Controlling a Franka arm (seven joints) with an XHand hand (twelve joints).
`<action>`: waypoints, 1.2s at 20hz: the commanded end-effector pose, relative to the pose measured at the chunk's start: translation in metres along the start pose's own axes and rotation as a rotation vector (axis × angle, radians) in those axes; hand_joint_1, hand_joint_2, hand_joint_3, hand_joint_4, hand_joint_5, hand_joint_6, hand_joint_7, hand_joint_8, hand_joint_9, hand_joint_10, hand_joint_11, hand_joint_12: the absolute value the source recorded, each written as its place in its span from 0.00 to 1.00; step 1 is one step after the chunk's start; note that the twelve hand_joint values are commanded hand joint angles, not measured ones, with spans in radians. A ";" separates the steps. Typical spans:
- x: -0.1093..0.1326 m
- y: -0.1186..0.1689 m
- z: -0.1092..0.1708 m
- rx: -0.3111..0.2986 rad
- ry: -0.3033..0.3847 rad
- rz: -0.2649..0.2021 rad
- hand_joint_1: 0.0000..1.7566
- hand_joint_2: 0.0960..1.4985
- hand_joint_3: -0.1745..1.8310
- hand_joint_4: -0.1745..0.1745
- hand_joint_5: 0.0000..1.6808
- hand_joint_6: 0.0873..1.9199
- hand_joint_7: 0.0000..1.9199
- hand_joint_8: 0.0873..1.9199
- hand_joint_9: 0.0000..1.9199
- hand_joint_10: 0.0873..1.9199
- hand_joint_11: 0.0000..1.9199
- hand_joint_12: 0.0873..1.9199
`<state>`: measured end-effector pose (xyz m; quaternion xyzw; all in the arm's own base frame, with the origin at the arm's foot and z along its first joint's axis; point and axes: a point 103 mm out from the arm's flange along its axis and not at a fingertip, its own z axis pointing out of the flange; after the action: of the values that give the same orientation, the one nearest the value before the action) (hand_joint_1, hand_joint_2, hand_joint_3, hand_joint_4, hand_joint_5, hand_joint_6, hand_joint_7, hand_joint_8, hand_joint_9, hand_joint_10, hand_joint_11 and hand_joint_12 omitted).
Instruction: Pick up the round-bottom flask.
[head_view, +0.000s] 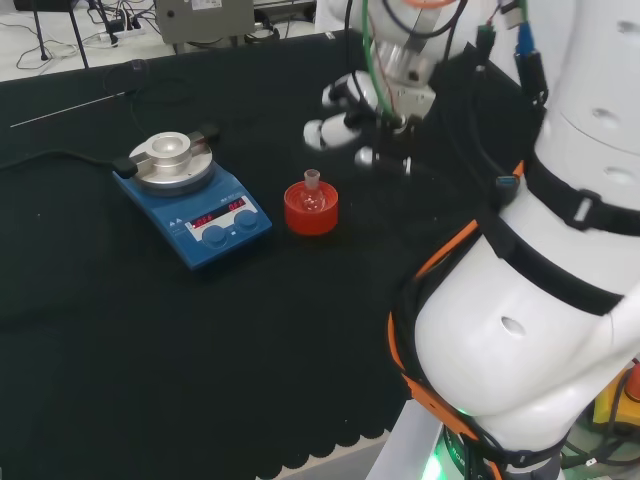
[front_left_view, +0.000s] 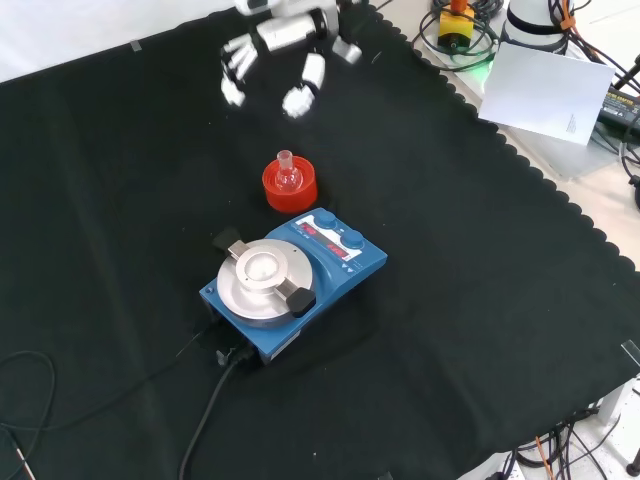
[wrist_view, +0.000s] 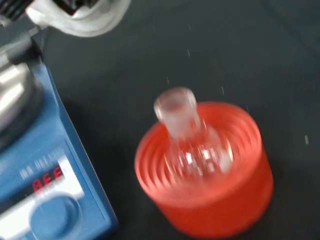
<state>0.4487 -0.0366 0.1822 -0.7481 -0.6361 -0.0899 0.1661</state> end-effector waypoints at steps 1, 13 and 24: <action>-0.020 -0.011 0.055 0.019 0.027 0.000 0.46 0.39 0.36 0.35 0.37 0.00 0.17 0.32 0.23 0.34 0.00 0.64; -0.018 -0.024 0.087 -0.029 0.071 -0.046 0.48 0.35 0.38 0.35 0.40 0.02 0.18 0.31 0.24 0.33 0.00 0.66; -0.014 -0.005 0.098 -0.079 0.132 -0.038 0.51 0.33 0.40 0.33 0.35 0.25 0.18 0.32 0.24 0.33 0.00 0.68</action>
<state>0.4233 -0.0138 0.0898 -0.7344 -0.6378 -0.1441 0.1820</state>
